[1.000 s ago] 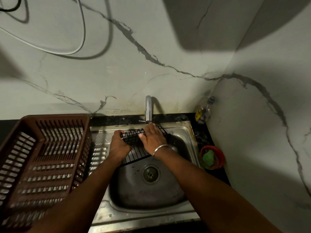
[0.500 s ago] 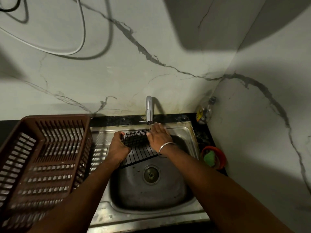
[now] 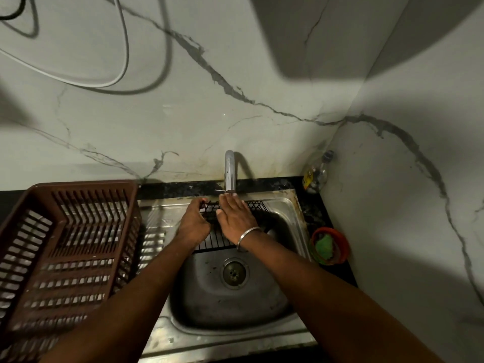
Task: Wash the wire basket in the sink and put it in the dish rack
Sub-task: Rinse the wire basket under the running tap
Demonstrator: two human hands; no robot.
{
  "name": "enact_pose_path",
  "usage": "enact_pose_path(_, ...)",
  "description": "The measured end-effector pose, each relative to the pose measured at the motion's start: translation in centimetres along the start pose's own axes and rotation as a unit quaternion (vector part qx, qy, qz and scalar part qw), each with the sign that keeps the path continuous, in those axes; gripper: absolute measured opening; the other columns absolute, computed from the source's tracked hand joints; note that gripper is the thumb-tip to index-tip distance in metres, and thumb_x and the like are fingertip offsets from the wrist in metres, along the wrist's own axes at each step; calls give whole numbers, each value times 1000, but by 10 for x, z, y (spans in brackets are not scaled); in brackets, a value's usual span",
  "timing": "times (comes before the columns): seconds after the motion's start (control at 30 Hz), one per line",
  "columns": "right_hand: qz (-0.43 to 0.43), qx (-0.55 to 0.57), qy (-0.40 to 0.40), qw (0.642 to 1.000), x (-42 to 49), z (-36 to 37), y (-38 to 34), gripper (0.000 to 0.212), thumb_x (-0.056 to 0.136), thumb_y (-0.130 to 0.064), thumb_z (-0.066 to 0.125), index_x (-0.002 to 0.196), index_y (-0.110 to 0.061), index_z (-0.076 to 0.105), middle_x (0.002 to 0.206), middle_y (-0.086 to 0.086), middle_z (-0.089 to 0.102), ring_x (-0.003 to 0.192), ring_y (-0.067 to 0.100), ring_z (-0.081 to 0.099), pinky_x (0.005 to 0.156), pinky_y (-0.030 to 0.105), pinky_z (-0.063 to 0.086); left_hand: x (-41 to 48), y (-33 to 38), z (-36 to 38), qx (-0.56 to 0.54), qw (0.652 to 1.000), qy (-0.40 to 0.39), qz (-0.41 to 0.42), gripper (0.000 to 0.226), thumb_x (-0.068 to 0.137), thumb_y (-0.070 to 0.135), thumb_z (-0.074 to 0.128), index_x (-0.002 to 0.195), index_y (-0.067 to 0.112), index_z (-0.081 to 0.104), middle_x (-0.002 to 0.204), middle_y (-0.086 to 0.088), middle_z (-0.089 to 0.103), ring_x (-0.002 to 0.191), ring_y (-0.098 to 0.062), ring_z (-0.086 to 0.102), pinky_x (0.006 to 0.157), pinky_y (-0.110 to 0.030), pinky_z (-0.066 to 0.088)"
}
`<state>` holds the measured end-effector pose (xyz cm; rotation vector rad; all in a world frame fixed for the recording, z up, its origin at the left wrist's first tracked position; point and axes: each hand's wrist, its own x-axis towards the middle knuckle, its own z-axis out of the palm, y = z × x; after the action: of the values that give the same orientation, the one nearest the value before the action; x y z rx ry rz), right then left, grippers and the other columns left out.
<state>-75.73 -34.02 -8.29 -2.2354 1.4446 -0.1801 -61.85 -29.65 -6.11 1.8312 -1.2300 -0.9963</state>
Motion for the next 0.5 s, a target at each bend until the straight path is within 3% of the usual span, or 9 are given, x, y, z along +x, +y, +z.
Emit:
enact_pose_path(0.1, 37, 39, 16, 998, 2, -1, -4, 63, 110, -40, 27, 163, -7, 17, 170, 17, 13, 159, 31, 6, 129, 46, 5, 1, 4, 4, 14, 1000, -5, 23, 61, 86, -10, 70, 140, 17, 56, 123, 1, 64, 110, -21, 65, 102, -41, 56)
enact_pose_path(0.2, -10, 77, 17, 997, -6, -3, -5, 58, 112, -36, 27, 164, -13, 17, 172, 9, 13, 159, 24, 5, 129, 41, 1, 4, 4, 9, 16, 999, -17, 31, 58, 87, 0, 74, 137, 24, 59, 128, -1, 69, 113, -22, 67, 104, -47, 56)
enact_pose_path(0.37, 41, 118, 40, 991, -6, 1, -4, 59, 111, -39, 27, 163, -12, 20, 171, 12, 17, 159, 29, 11, 130, 41, 8, 3, 12, 13, 4, 999, -28, 41, 51, 89, 8, 77, 134, 27, 63, 127, 3, 71, 115, -18, 68, 105, -45, 56)
enact_pose_path(0.5, 42, 157, 41, 986, -8, -4, 1, 54, 113, -30, 28, 163, -11, 20, 171, 8, 16, 159, 23, 10, 127, 30, 0, 8, 16, 12, 13, 998, -45, 40, 66, 68, 8, 80, 130, 30, 69, 124, 6, 74, 113, -17, 70, 104, -46, 57)
